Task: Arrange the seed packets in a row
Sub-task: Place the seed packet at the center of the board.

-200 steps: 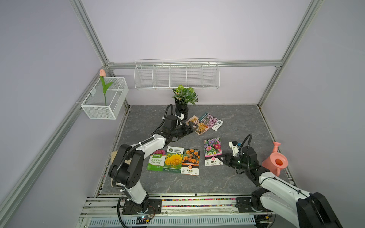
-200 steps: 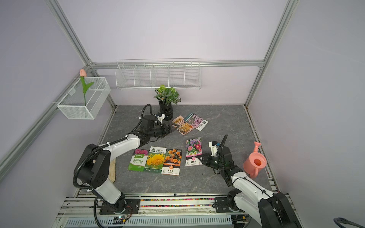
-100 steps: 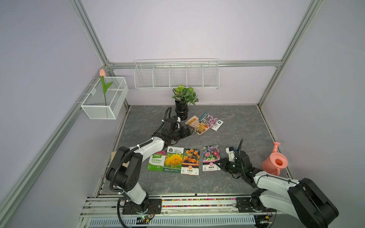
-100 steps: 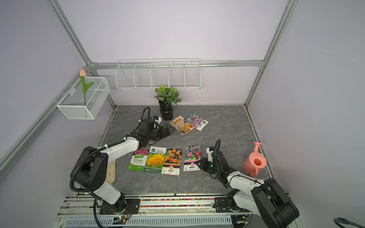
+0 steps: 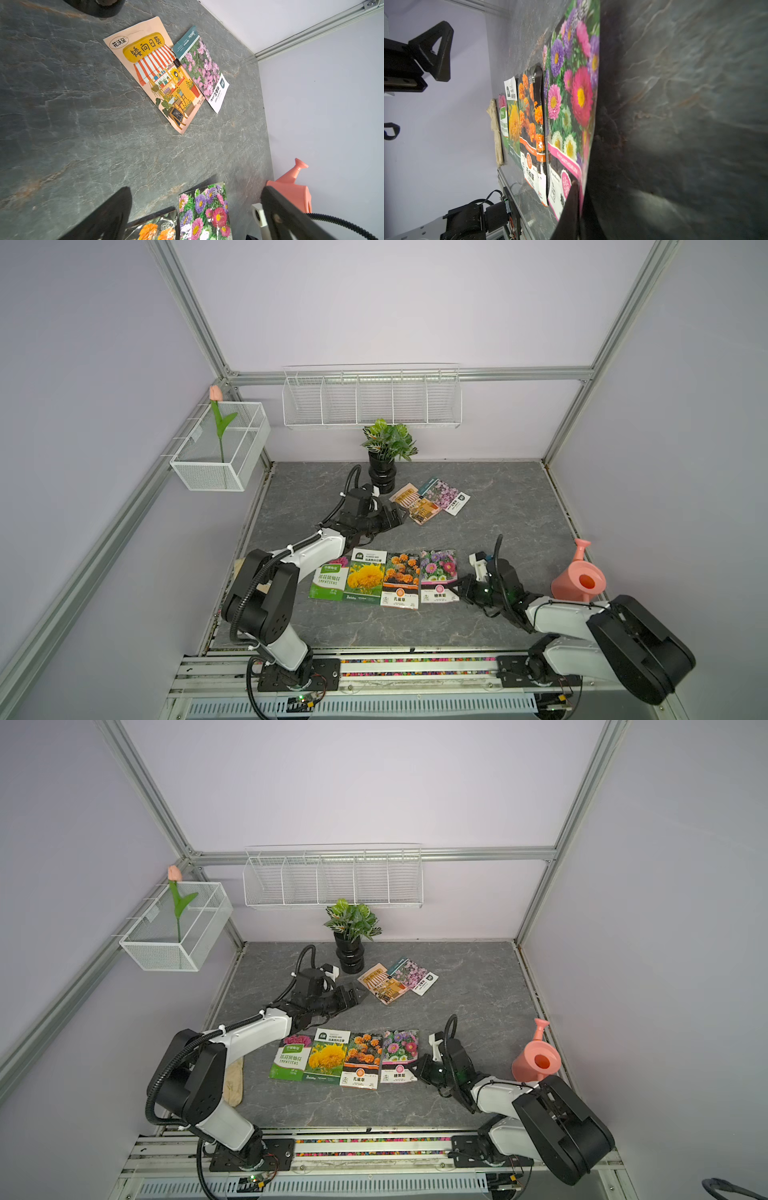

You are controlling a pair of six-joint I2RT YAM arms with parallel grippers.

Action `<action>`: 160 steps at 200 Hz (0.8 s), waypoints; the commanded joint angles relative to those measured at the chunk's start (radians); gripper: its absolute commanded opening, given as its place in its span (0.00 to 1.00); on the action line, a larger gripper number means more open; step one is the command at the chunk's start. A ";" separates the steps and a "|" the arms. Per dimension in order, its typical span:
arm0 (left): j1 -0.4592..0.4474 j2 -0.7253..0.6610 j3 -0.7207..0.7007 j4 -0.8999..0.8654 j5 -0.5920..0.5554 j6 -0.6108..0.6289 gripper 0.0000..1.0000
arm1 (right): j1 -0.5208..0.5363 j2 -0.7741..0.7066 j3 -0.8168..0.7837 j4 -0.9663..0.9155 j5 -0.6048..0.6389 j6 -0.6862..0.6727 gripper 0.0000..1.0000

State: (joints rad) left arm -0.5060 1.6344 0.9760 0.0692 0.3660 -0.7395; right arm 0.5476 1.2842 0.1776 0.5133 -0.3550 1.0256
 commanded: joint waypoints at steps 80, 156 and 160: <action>-0.003 -0.017 -0.017 -0.005 -0.001 0.015 1.00 | 0.028 -0.094 0.027 -0.194 0.074 -0.004 0.65; -0.003 0.026 0.029 -0.043 -0.018 0.031 1.00 | -0.050 -0.232 0.284 -0.724 0.249 -0.248 0.90; -0.003 0.035 0.038 -0.046 -0.021 0.033 1.00 | -0.065 -0.218 0.302 -0.716 0.243 -0.260 0.90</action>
State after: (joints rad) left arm -0.5060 1.6367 0.9752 0.0551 0.3653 -0.7246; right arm 0.5426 1.0473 0.3996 -0.0563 -0.1707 0.8825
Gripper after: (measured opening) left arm 0.998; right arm 0.891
